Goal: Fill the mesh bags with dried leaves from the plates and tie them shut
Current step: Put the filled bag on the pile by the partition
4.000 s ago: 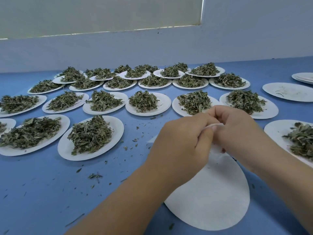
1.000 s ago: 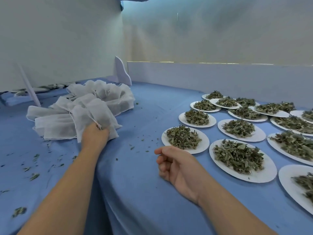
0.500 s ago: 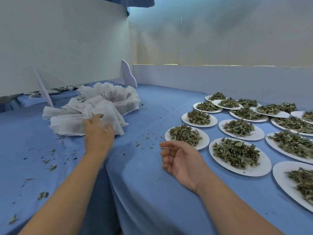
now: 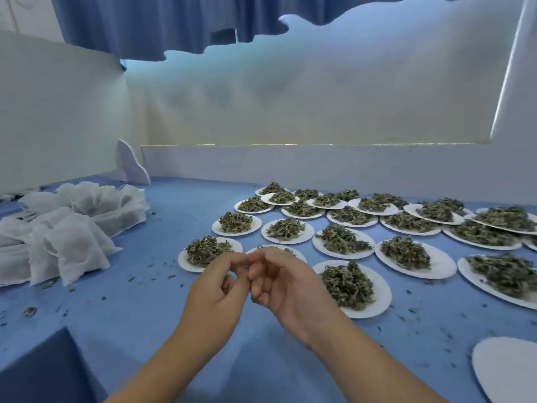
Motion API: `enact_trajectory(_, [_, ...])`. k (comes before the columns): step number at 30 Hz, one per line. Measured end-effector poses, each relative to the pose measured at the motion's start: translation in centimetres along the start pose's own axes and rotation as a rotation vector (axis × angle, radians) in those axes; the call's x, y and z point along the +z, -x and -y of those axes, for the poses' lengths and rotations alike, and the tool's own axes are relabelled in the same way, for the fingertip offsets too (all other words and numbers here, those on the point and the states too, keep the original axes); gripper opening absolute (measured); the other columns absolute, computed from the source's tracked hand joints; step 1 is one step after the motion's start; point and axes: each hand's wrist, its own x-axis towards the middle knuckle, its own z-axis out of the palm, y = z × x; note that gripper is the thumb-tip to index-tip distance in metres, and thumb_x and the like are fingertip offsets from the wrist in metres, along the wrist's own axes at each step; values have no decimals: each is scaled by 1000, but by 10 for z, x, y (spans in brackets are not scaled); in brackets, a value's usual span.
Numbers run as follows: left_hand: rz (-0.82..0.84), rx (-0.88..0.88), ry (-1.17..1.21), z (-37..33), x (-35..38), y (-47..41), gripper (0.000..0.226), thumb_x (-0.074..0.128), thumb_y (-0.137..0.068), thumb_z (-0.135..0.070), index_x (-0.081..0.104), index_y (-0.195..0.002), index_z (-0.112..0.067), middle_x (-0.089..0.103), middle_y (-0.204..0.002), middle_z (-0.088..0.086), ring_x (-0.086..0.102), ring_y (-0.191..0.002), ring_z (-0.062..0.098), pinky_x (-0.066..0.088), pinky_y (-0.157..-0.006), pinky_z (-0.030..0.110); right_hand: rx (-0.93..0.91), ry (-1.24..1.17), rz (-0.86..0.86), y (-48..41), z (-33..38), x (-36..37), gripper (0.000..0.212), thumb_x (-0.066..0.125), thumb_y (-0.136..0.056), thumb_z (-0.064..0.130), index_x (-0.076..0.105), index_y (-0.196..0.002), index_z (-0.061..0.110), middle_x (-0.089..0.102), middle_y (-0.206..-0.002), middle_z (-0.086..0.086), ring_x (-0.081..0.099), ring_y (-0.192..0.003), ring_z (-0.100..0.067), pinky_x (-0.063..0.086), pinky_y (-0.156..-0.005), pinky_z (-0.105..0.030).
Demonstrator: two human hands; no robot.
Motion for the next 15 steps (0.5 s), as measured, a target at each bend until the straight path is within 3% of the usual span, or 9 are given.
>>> enact_trajectory(3, [75,-41,183,-27,53,-3,42,52,-91,-3,67,-91,-43,53,-62,1,39,-50,10,35,-49,22,-98,81,-83,39,37,-30,21,50,-87,15,65,-93,1,60,-70,-6,53,-54,-17,39,-57,-30])
enact_trajectory(9, [295,-41,303,-75,151,-1,25,57,-93,-14,67,-90,-36,48,-68,16,37,-53,20,32,-51,31,-194,221,-305,128,104,-104,18,54,-82,16,66,-91,6,62,-71,-8,55,-55,-20,41,-54,-28])
enact_trajectory(13, [461,-61,312,-94,206,12,28,55,-93,-17,66,-87,-41,54,-69,-4,40,-53,21,33,-47,28,-197,396,-510,185,135,-152,20,50,-93,9,69,-89,9,62,-72,-10,55,-56,-21,41,-57,-30])
enact_trajectory(15, [504,-72,283,-101,227,20,29,55,-93,-18,66,-84,-42,56,-73,-5,43,-54,20,34,-46,28,-144,501,-633,208,146,-173,20,52,-93,7,70,-86,11,63,-70,-10,56,-56,-21,41,-57,-31])
